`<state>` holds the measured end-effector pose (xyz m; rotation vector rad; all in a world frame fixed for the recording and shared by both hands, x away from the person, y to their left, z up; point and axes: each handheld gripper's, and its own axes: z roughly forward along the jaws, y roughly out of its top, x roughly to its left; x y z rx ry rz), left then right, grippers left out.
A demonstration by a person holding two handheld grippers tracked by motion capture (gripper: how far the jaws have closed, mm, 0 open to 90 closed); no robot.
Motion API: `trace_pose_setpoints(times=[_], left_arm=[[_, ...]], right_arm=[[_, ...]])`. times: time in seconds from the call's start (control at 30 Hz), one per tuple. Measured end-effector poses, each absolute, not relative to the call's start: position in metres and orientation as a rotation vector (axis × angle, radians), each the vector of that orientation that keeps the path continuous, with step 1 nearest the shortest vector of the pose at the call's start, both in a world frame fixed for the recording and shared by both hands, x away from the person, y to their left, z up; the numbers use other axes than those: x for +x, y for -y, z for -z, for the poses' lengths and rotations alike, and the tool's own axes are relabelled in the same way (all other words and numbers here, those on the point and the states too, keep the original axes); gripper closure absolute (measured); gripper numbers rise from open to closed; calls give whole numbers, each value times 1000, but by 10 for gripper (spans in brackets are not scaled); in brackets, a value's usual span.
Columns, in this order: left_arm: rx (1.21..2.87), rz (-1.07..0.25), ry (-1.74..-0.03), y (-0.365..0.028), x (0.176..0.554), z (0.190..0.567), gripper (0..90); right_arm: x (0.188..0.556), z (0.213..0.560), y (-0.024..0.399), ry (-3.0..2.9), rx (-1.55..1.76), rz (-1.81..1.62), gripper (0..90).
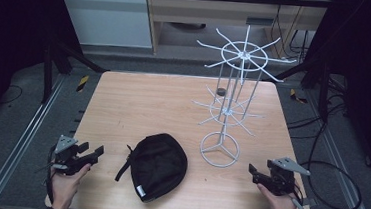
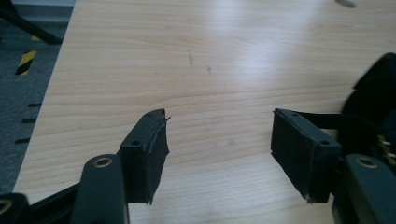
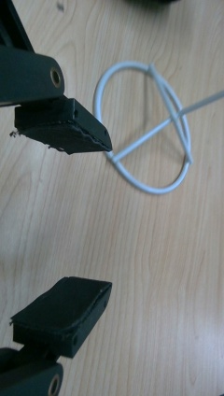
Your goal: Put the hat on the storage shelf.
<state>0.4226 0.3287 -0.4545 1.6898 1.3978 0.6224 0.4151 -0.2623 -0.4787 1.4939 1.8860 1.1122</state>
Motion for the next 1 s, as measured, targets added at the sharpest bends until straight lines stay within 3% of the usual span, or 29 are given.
trace_pose_setpoints(times=[0.33, 0.6, 1.0], left_arm=[[1699, -555, -1284, -314, 404, 437, 411], [1706, -497, -1195, -300, 397, 427, 516], [1789, -508, -1140, -268, 391, 426, 564]], right_arm=[[404, 470, 235, -1967, 1431, -1195, 358], [403, 466, 202, -2062, 1338, -1248, 376], [409, 463, 150, -2154, 1238, -1333, 406]])
